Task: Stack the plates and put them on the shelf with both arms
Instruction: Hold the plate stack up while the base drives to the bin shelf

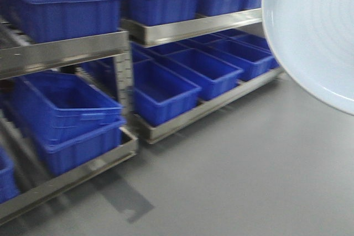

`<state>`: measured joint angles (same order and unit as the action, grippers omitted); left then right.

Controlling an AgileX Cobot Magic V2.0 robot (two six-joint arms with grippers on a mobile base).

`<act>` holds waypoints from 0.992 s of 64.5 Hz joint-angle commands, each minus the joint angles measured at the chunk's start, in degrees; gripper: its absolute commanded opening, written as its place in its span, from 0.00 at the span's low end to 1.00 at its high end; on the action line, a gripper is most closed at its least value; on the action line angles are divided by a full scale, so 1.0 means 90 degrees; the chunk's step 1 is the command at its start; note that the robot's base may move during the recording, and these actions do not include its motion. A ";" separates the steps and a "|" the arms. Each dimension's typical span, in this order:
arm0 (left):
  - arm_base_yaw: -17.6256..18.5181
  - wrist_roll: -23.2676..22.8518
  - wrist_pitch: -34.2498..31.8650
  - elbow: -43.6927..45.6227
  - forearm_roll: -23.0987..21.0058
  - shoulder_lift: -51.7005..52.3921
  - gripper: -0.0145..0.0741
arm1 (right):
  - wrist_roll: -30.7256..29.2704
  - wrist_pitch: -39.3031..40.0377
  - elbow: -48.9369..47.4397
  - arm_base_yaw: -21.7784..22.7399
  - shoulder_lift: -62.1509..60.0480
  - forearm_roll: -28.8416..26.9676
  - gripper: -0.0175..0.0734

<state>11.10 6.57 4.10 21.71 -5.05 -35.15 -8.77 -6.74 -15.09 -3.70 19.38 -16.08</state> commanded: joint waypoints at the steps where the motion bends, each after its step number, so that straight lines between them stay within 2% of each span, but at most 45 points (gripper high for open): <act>1: -0.0021 -0.0019 -0.0586 0.0200 -0.0011 -0.0033 0.26 | -0.0025 0.0687 -0.0201 0.0029 0.0038 -0.0068 0.25; 64: -0.0021 -0.0019 -0.0586 0.0200 -0.0011 -0.0033 0.26 | -0.0025 0.0687 -0.0201 0.0029 0.0038 -0.0068 0.25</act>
<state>11.10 6.57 4.10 21.71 -5.05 -35.15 -8.77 -6.74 -15.09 -3.70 19.38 -16.08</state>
